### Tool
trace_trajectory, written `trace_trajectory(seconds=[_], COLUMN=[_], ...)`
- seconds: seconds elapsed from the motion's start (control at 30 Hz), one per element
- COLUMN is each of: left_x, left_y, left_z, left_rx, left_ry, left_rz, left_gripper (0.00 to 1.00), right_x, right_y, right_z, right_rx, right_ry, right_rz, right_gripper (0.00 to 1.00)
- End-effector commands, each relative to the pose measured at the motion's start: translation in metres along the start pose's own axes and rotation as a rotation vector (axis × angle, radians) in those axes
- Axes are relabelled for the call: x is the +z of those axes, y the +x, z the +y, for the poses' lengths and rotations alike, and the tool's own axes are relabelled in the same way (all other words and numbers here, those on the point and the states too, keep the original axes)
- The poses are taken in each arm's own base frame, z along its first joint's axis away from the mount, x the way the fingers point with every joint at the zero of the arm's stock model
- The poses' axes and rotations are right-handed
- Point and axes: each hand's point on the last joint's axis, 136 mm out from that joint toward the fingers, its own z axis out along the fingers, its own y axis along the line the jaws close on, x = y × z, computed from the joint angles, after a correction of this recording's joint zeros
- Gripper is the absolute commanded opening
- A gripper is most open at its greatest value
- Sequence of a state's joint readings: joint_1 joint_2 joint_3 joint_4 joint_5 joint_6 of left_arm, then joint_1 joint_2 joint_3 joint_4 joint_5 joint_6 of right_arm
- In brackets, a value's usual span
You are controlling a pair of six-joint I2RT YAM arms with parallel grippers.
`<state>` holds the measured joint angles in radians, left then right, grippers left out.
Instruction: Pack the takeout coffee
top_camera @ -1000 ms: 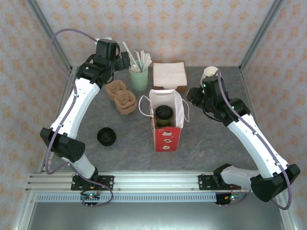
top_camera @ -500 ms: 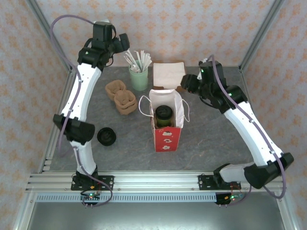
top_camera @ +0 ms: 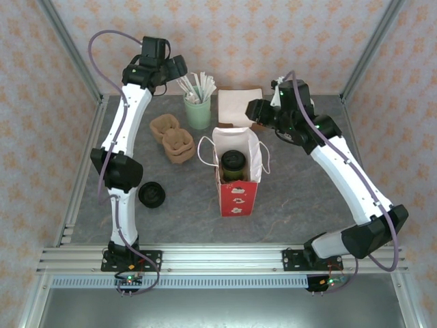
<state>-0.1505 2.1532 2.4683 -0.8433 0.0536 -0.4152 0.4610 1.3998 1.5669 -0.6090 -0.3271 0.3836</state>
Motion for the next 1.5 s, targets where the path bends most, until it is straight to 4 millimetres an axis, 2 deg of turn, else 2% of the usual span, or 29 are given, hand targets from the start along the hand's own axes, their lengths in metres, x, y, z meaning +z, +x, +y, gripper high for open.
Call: trace_trajectory(seconds=[0.0, 0.13, 0.33, 0.47, 0.53, 0.7, 0.83, 1.17, 1.33, 1.47], left_x=[0.008, 0.028, 0.055, 0.066, 0.07, 0.079, 0.086, 0.101, 0.105, 0.102], left_y=[-0.006, -0.007, -0.016, -0.023, -0.025, -0.024, -0.021, -0.015, -0.016, -0.021], left_z=[0.007, 0.002, -0.009, -0.011, -0.013, -0.017, -0.023, -0.021, -0.022, -0.027], left_rx=[-0.053, -0.064, -0.088, -0.09, -0.093, -0.105, -0.108, -0.107, -0.109, -0.114], left_ry=[0.037, 0.072, 0.126, 0.132, 0.149, 0.175, 0.204, 0.199, 0.205, 0.229], left_rz=[-0.005, 0.006, -0.024, -0.067, -0.082, -0.088, -0.084, -0.082, -0.098, -0.112], left_gripper=[0.86, 0.83, 0.81, 0.76, 0.69, 0.54, 0.51, 0.44, 0.37, 0.25], right_x=[0.008, 0.013, 0.009, 0.003, -0.002, -0.012, -0.016, -0.015, -0.018, -0.023], right_y=[0.003, 0.015, 0.019, 0.018, 0.017, 0.015, 0.016, 0.019, 0.021, 0.022], right_z=[0.003, 0.011, 0.022, 0.025, 0.026, 0.026, 0.026, 0.027, 0.027, 0.024], right_rx=[-0.001, 0.002, 0.016, 0.025, 0.027, 0.017, 0.009, 0.013, 0.011, 0.012], right_ry=[-0.032, -0.101, -0.147, -0.155, -0.156, -0.154, -0.153, -0.167, -0.167, -0.161], right_rz=[0.014, 0.066, 0.11, 0.102, 0.098, 0.08, 0.076, 0.086, 0.086, 0.078], right_gripper=[0.42, 0.41, 0.39, 0.39, 0.39, 0.39, 0.38, 0.38, 0.37, 0.36])
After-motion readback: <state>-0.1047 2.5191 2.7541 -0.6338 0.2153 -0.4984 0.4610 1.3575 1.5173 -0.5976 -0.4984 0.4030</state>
